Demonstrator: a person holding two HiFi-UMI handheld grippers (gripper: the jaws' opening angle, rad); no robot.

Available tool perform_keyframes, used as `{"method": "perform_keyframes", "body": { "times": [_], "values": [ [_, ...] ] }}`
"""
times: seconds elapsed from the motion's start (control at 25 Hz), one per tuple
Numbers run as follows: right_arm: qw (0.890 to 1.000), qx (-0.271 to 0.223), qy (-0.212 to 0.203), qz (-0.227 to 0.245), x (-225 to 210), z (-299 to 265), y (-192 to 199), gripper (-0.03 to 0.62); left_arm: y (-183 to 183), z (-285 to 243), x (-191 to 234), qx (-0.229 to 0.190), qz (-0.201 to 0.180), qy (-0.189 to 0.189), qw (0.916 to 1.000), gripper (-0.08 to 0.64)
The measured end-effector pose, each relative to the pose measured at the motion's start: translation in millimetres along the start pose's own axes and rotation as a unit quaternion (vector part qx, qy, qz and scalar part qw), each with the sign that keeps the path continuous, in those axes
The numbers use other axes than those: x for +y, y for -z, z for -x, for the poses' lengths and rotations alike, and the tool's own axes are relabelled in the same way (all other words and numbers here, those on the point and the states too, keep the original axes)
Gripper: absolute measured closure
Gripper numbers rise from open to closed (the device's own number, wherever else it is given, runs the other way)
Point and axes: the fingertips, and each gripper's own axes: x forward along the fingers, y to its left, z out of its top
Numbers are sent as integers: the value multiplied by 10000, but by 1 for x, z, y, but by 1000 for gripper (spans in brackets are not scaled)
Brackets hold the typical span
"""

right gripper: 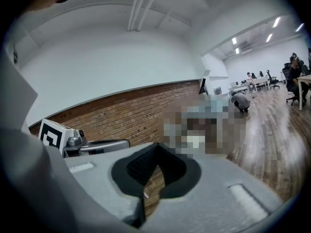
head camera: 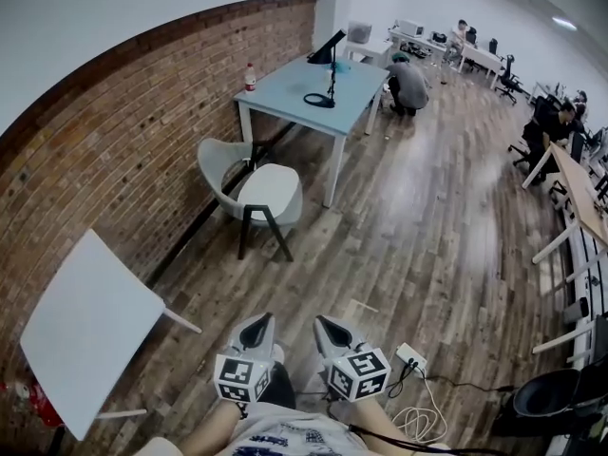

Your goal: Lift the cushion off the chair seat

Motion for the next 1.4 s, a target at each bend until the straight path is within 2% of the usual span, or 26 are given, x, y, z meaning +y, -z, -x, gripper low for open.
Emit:
{"method": "perform_keyframes", "body": {
  "times": [0.36, 0.72, 0.92, 1.12, 1.4],
  "values": [
    [9994, 300, -106, 101, -23, -146, -54, 594, -38, -90, 120, 47, 54, -117, 9999, 568],
    [9993, 375, -58, 5, -57, -251, -90, 594, -60, -167, 204, 104, 114, -82, 9998, 568],
    [9996, 280, -10, 87, -72, -279, -106, 594, -72, -186, 229, 36, 75, -126, 9999, 568],
    [9995, 290, -85, -22, -97, -307, -114, 594, -69, -215, 254, 186, 103, -273, 9994, 568],
    [9989, 382, -264, -93, -164, -373, -128, 594, -69, -299, 274, 357, 92, -396, 9985, 568]
  ]
}}
